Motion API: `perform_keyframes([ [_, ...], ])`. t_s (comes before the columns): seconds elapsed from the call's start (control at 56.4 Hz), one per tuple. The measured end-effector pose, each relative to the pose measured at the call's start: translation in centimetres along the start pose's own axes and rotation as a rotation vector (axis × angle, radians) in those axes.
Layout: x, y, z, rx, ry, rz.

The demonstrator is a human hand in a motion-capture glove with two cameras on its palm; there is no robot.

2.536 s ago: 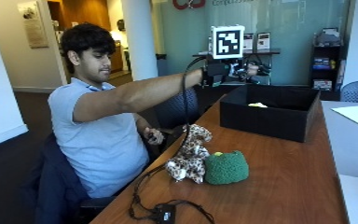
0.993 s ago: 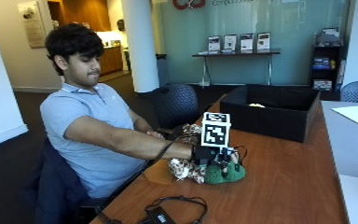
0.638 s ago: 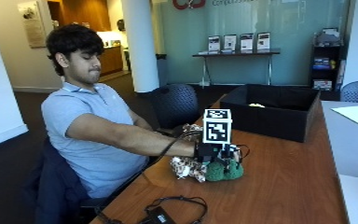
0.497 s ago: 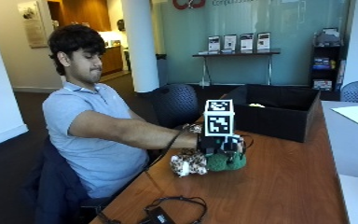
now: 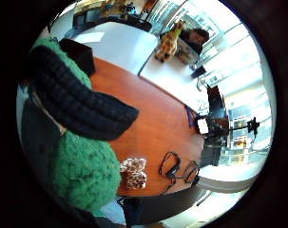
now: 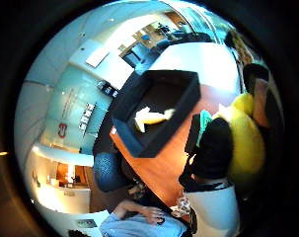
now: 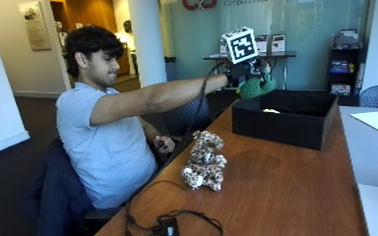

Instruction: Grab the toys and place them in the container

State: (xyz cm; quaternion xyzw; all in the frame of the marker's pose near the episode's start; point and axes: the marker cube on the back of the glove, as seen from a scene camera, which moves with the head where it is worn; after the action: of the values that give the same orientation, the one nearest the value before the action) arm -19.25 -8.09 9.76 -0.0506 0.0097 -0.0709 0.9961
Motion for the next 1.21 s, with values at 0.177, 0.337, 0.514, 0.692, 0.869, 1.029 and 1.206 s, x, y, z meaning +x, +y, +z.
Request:
perform_keyframes([
  [0.177,-7.9,-5.1,-0.5,0.005,0.063,-0.128],
  [0.337,-13.3,-8.8,2.8,-0.029,0.053,-0.187],
  [0.514,-16.2,-11.1,8.1,-0.092,0.048,-0.215],
  [0.692,-16.2,-11.8,11.9,-0.205,0.038,-0.174],
  [0.869,-14.6,-11.0,13.5,-0.462,-0.021,-0.113],
  [1.029,-14.0,-10.4,12.6,-0.449,0.042,-0.123],
  [1.206,-10.2,-8.2,8.7,-0.388,0.082,-0.111],
])
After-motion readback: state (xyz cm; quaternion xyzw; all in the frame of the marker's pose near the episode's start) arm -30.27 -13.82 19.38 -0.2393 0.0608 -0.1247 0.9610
